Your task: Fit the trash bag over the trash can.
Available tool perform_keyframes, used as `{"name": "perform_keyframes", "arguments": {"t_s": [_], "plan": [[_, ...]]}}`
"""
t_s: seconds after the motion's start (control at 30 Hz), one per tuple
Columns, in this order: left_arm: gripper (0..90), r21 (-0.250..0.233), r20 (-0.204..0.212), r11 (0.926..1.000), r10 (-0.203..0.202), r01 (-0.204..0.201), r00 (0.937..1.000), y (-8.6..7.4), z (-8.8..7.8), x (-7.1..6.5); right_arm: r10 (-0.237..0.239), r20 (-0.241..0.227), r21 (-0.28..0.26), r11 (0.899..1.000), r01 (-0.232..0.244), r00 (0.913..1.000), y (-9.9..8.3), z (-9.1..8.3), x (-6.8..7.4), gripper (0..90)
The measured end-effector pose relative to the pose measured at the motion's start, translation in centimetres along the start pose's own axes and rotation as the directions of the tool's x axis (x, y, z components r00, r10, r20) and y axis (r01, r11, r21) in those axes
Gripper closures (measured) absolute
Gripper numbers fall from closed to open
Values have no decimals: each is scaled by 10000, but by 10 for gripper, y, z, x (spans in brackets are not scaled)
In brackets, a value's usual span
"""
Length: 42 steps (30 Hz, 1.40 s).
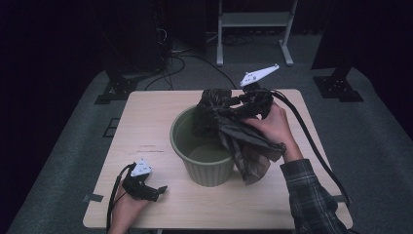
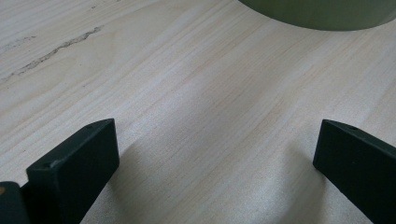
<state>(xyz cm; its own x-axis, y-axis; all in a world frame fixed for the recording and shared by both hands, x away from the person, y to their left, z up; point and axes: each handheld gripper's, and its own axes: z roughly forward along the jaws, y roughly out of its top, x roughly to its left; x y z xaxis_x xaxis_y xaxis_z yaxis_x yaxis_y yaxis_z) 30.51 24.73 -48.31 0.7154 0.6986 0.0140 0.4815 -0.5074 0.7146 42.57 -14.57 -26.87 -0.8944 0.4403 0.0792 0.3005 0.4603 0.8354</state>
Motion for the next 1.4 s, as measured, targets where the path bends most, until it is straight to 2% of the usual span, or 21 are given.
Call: {"name": "perform_keyframes", "arguments": {"t_s": [0.1,0.17,0.3,0.4,0.53,0.8,0.93,1.1,1.27,1.4], "plan": [[0,2,1,10000,-1,1,10000,0,0,0,69,445,47,10000,-71,9990,0,2,-14,367],[0,-15,-4,10000,-5,5,10000,0,0,0,332,456,73,9994,-335,9984,-1,7,-25,346],[0,-15,-4,10000,-7,7,10000,0,0,0,550,231,237,9982,-555,9982,0,19,-43,352],[0,-15,-1,10000,-7,7,10000,0,0,0,601,-100,376,9975,-597,9981,0,25,-48,426],[0,-11,8,10000,14,-14,10000,0,0,0,400,-86,507,9979,-395,9992,-1,24,-43,395],[0,-114,279,9999,25,-22,9996,1,0,1,175,62,198,9996,-177,9998,3,1,-33,351],[0,-309,271,9995,37,-29,9996,5,-7,1,80,14,27,10000,-80,10000,4,-9,-29,338],[0,-717,609,9974,131,-87,9981,18,-23,0,-33,-7,-128,9999,33,10000,1,-21,-22,333],[0,-1293,812,9916,213,-106,9965,36,-49,2,-38,12,-292,9996,38,10000,-7,-32,-18,335],[0,-1562,1042,9872,498,-331,9933,55,-70,4,-88,-29,-441,9990,87,10000,-11,-41,-15,335]]}}
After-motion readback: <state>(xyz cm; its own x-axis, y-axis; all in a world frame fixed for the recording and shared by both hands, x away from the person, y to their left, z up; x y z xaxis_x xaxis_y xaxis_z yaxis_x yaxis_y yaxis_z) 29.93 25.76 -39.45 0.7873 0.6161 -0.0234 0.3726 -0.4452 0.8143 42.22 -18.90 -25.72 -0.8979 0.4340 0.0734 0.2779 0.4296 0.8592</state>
